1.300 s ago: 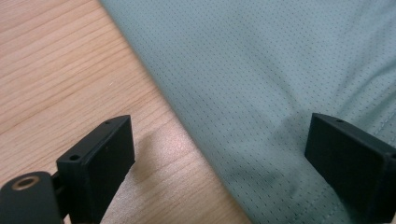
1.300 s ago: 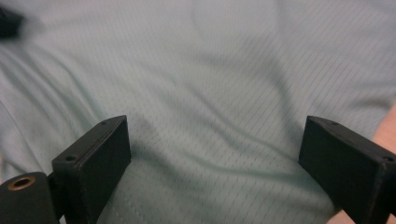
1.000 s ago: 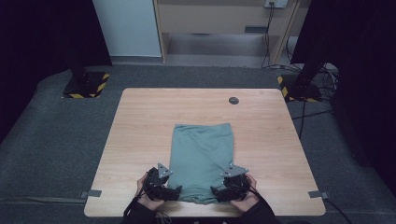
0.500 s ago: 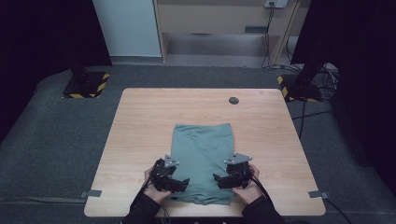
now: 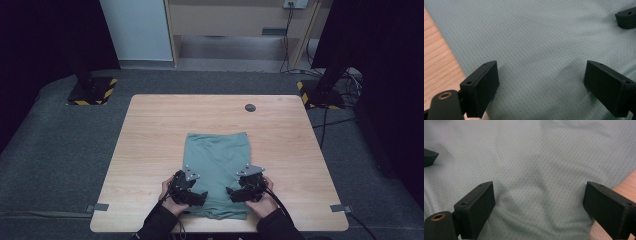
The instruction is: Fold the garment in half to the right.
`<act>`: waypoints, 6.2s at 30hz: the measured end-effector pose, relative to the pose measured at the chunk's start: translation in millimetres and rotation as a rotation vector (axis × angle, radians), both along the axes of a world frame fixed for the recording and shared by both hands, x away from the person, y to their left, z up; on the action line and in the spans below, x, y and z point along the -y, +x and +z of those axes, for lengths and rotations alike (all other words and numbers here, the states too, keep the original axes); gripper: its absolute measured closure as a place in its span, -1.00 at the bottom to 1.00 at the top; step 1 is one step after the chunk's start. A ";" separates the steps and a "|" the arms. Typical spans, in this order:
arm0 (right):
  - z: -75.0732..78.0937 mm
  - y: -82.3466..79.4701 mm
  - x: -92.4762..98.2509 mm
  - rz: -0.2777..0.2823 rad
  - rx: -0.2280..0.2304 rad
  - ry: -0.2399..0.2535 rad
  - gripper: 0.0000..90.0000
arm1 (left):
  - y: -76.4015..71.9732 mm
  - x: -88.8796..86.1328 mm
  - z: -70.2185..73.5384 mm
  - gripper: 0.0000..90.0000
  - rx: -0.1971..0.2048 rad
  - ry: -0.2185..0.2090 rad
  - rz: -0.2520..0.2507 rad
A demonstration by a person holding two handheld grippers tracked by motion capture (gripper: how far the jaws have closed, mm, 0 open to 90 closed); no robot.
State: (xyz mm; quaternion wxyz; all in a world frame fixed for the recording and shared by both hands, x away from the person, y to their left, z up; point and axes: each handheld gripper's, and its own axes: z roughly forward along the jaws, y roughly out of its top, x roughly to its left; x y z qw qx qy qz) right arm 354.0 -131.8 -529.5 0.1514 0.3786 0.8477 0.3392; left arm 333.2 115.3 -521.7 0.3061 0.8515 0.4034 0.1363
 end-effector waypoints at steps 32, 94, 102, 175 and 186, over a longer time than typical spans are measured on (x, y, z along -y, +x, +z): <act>-2.4 -8.5 -1.2 0.009 0.013 0.001 -0.88 | -5.2 -5.0 -8.5 -0.77 0.083 -0.046 0.014; -7.2 57.9 -10.5 -0.030 0.043 0.027 -0.91 | 63.7 -10.1 -10.7 -0.78 0.096 -0.053 0.031; -7.3 71.7 -13.2 -0.036 0.042 0.028 -0.91 | 77.1 -13.3 -9.8 -0.78 0.087 -0.045 0.034; 32.0 57.4 -6.2 -0.106 0.114 0.105 -0.81 | 59.1 -20.2 28.5 -0.66 0.133 -0.109 0.090; 39.9 44.4 14.9 -0.153 0.127 0.093 -0.83 | 52.6 -18.7 26.6 -0.73 0.159 -0.084 0.084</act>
